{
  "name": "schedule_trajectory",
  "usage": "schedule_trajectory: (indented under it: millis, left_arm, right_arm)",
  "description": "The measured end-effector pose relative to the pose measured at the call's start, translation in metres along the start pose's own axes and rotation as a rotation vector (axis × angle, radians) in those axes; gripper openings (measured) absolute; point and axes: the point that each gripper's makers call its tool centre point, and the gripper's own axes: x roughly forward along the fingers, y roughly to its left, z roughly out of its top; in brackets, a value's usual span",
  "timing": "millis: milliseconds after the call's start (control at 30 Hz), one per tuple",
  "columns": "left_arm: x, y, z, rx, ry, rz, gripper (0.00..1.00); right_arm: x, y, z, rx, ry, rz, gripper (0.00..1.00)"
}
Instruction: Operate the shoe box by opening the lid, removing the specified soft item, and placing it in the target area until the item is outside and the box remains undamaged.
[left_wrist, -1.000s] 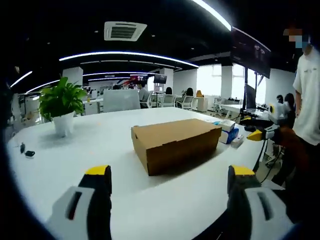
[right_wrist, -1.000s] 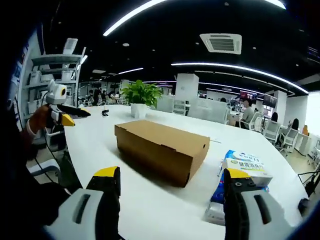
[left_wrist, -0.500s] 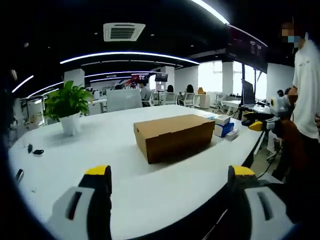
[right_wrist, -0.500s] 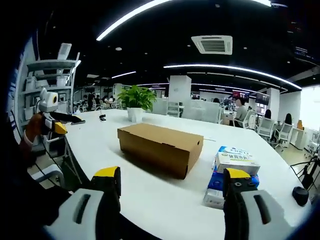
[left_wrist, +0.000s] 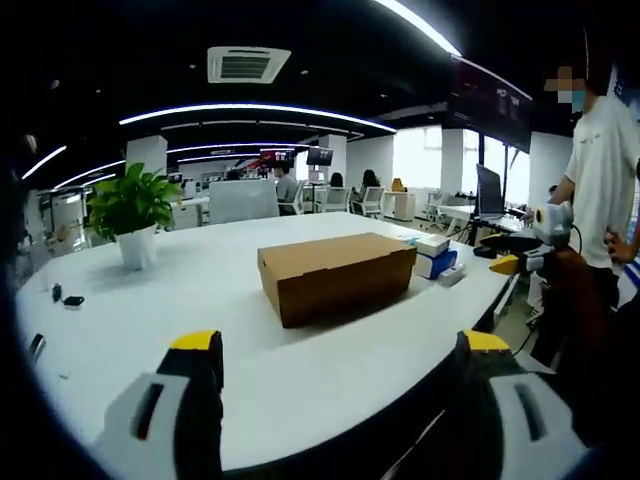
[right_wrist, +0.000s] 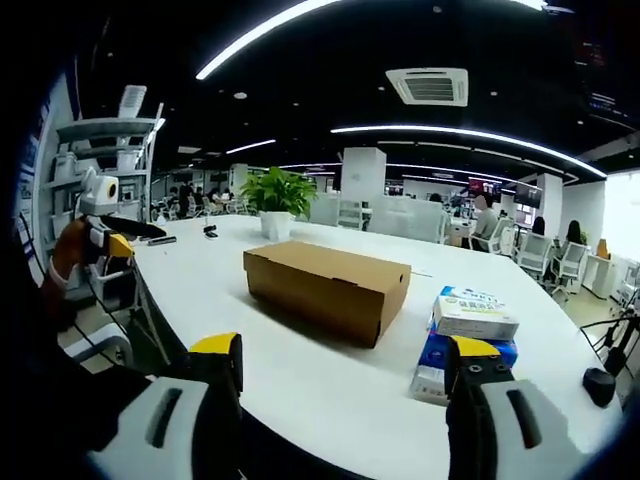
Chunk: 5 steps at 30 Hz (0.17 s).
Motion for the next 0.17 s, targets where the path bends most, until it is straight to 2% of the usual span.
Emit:
schedule_trajectory:
  millis: [167]
  left_arm:
    - [-0.0003,-0.0015,0.0006,0.006,0.0,-0.001,0.99]
  right_arm:
    - [-0.0009,0.0009,0.002,0.006,0.005,0.003,0.86]
